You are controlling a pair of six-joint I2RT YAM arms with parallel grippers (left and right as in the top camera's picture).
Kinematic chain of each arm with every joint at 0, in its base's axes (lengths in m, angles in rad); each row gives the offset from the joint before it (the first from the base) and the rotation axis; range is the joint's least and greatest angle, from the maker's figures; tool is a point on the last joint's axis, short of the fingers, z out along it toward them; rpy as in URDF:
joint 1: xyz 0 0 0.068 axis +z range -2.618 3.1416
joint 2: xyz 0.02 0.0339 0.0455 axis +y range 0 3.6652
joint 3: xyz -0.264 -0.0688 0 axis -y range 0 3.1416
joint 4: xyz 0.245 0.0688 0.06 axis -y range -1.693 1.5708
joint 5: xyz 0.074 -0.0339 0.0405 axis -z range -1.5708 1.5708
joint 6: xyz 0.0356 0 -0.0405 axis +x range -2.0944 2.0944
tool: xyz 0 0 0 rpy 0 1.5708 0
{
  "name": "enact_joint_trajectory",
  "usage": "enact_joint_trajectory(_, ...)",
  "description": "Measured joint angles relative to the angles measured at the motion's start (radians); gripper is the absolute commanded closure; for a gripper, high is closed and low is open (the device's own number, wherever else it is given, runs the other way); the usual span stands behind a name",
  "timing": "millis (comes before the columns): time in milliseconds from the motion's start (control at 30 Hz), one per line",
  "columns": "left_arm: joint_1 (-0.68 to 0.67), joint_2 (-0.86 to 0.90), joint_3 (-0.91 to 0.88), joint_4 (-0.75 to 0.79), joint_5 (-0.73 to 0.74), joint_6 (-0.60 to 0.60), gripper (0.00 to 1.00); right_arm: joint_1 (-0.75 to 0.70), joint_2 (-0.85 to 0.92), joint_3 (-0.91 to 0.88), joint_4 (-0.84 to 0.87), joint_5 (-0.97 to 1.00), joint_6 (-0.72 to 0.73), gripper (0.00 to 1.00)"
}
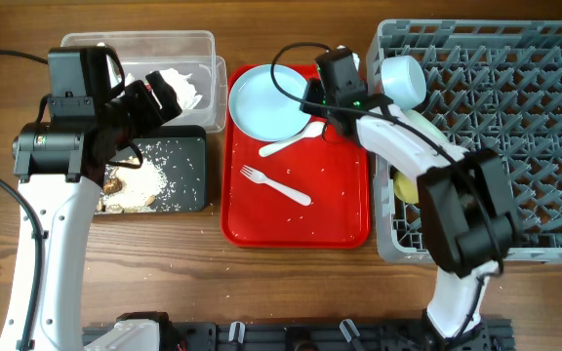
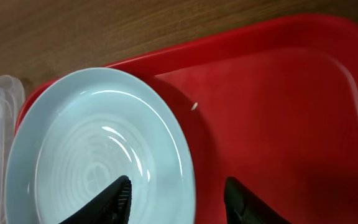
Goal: Sort waste into correct bins and load items into the dishwasher rack
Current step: 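Move the right gripper back to the red tray and grasp the light-blue plate, then lift the light-blue plate and stand it upright in the rack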
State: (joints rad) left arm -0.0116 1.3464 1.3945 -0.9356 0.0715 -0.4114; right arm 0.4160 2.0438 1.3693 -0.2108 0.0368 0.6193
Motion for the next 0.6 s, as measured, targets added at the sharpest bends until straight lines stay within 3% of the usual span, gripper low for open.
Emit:
enact_joint_trajectory(67,0.000,0.000,0.000,0.000,0.000,0.000,0.00,0.000,0.035,0.021,-0.007,-0.011,-0.007,0.66)
enact_joint_trajectory(233,0.000,0.000,0.000,0.000,0.000,0.000,0.00,0.000,0.068,0.023,-0.013,-0.018,-0.011,0.73)
enact_joint_trajectory(367,0.000,0.000,0.000,0.000,0.000,0.000,0.00,0.000,0.085,0.025,-0.024,-0.020,-0.012,0.94)
enact_joint_trajectory(600,0.000,0.000,0.000,0.000,0.000,0.000,0.00,0.000,0.086,0.027,-0.035,-0.029,-0.018,0.96)
